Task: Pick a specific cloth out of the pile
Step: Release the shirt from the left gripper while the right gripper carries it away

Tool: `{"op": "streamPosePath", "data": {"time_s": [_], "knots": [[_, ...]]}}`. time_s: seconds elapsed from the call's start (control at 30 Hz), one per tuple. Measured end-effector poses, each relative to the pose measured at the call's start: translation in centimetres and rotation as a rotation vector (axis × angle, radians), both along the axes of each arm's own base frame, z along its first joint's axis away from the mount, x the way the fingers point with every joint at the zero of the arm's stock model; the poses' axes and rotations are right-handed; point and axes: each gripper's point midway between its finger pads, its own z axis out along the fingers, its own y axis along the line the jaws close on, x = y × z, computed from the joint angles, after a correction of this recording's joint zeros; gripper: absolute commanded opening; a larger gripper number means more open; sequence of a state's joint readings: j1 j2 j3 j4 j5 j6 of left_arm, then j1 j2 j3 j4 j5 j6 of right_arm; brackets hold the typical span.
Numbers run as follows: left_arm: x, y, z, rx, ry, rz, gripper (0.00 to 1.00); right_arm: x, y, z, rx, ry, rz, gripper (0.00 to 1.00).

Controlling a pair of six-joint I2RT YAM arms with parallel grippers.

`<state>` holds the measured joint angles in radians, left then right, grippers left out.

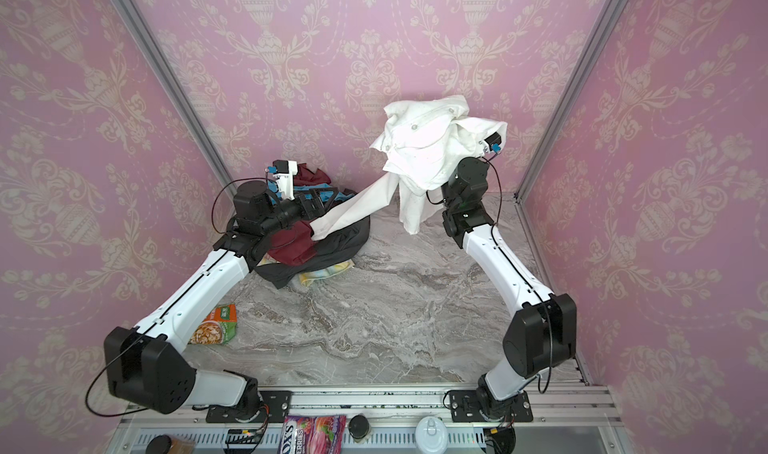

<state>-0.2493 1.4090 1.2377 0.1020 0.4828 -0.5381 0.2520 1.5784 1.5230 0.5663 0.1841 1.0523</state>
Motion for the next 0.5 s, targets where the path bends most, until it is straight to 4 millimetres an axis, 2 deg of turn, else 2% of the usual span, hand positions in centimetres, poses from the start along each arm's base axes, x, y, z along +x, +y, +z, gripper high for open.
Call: {"op": "streamPosePath", "data": {"time_s": [0.13, 0.27, 0.4, 0.5], "knots": [[0.2, -0.1, -0.4, 0.004, 0.006, -0.001, 1.00, -1.0, -3.9, 2.8, -0.009, -0.016, -0.053, 0.00], [0.6, -0.2, -1.0, 0.007, 0.019, -0.001, 0.99, -2.1, -7.4, 3.7, -0.037, 0.007, -0.094, 0.00], [1.1, -0.3, -1.8, 0.009, 0.032, -0.002, 0.99, -2.6, -10.2, 2.9, -0.077, 0.068, -0.114, 0.00], [1.4, -0.5, -2.4, 0.008, 0.041, -0.003, 0.99, -2.8, -11.8, 0.6, -0.126, 0.144, -0.137, 0.00]]}}
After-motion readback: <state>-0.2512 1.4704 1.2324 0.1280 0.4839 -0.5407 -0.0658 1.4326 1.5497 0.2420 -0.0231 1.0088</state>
